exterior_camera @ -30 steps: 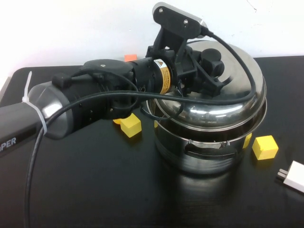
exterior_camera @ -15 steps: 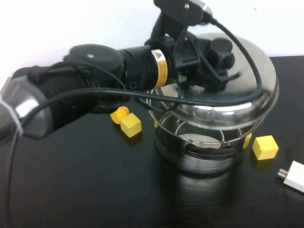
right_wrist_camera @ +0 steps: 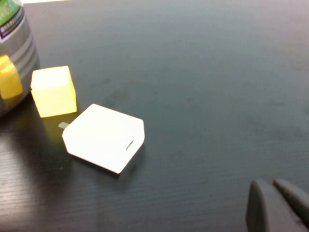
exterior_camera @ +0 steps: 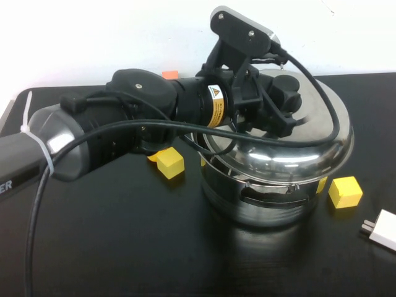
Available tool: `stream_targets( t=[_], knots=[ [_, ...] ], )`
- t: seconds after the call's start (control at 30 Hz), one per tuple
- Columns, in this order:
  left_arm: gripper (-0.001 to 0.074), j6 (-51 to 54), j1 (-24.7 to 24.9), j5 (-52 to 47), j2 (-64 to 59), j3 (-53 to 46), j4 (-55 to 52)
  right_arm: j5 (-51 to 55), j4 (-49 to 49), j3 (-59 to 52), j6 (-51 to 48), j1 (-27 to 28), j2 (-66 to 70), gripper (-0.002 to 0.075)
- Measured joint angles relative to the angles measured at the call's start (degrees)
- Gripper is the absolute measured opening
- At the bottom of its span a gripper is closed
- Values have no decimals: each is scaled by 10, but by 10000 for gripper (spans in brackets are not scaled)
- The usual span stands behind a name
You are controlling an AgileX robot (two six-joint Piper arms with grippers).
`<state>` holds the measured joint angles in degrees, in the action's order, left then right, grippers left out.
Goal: Cover the pot
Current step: Place the pot lid on the pot
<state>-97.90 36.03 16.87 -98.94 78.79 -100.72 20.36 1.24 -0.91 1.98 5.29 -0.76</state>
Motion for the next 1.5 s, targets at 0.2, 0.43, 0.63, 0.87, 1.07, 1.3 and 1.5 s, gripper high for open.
stream_targets(
  t=[0.2,0.43,0.63,0.87,1.07,1.3,1.5],
  knots=[
    [330,-16,0,-38,0,0,0,0,0,0,0,0,0,-2],
    [330,-24,0,-43,0,0,0,0,0,0,0,0,0,-2],
    [330,-42,0,-43,0,0,0,0,0,0,0,0,0,-2],
    [330,-43,0,-45,0,-14,0,0,0,0,0,0,0,-2],
    [330,-43,1,-58,3,-25,0,0,0,0,0,0,0,-2],
    [330,-43,1,-63,4,-26,2,0,0,0,0,0,0,-2],
    [330,-40,1,-63,4,-26,3,0,0,0,0,0,0,-2]
  ],
)
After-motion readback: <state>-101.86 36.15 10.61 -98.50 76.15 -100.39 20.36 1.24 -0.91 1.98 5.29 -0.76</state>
